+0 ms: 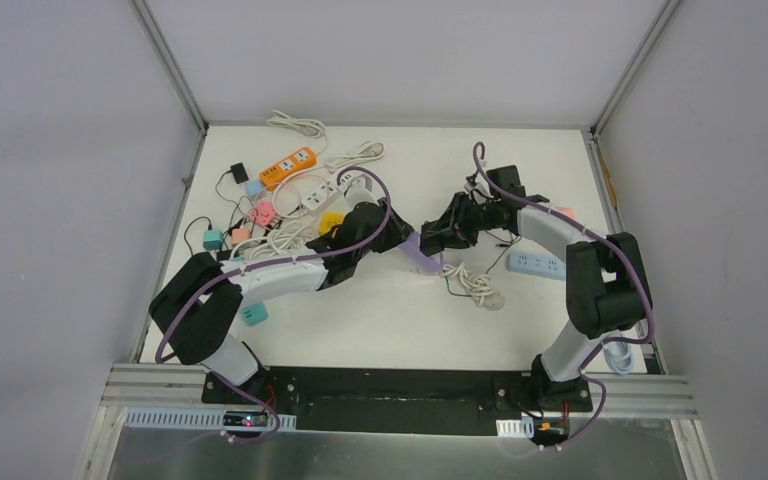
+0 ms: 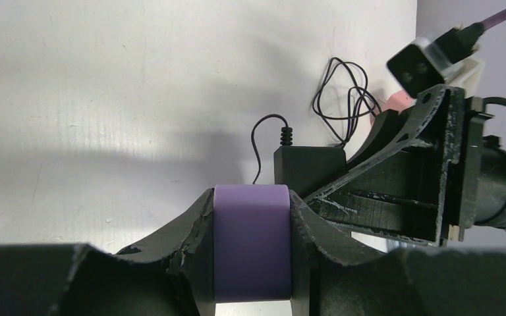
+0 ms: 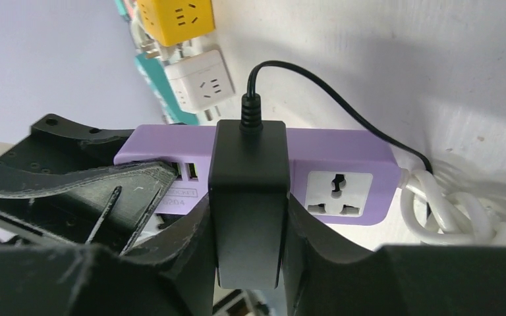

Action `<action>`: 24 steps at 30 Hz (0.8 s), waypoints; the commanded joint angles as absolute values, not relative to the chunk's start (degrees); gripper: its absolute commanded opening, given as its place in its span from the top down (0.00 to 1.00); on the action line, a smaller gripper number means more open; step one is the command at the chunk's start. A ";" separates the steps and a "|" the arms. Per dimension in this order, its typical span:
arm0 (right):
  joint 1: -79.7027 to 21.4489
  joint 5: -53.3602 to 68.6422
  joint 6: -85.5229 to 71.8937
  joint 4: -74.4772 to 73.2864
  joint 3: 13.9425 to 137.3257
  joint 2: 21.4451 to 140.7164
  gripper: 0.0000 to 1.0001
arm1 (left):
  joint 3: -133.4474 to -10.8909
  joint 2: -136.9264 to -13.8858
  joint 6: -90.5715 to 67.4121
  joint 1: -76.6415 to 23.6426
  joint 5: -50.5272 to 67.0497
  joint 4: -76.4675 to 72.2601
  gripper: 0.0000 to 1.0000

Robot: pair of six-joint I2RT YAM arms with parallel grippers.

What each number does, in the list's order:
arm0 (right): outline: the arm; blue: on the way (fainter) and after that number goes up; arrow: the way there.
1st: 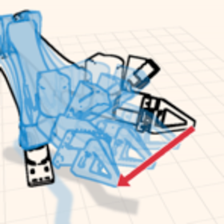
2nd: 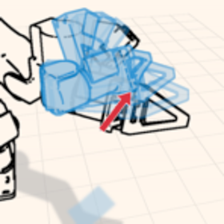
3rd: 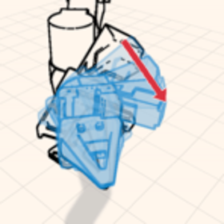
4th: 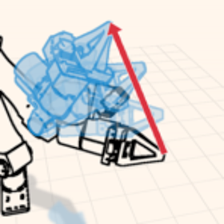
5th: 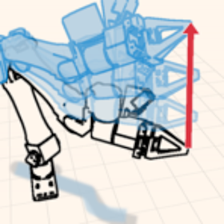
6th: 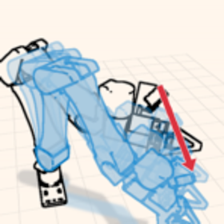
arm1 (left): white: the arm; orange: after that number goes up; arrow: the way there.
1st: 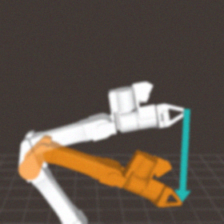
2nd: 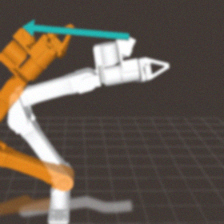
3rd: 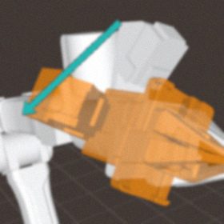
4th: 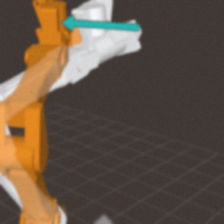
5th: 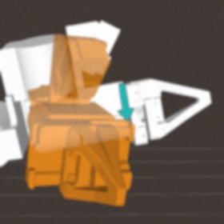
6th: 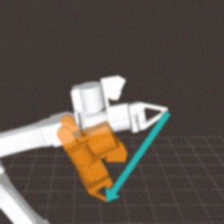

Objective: Pull the plug off the socket
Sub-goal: Remove the plug from the socket.

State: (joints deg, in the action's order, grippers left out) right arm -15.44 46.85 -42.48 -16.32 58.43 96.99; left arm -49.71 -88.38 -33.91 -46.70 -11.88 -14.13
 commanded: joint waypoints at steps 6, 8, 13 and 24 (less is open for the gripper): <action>-19.15 34.18 -28.05 -28.04 65.80 95.24 1.00 | -54.30 -86.97 -32.25 -46.67 -16.11 -12.83 1.00; -18.96 37.04 -28.35 -27.28 65.76 95.19 1.00 | -53.95 -86.79 -32.37 -46.65 -16.55 -12.94 1.00; -17.31 45.82 -34.13 -20.84 63.21 95.08 1.00 | -51.89 -86.32 -33.97 -46.04 -16.02 -14.99 1.00; -14.58 49.55 -39.15 -15.94 60.87 95.68 1.00 | -48.49 -84.62 -36.91 -44.36 -15.22 -17.31 1.00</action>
State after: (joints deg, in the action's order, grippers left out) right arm -14.48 47.99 -38.85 -17.63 60.31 96.82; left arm -48.73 -87.74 -36.07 -45.25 -12.97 -13.50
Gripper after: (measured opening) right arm 0.362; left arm 0.348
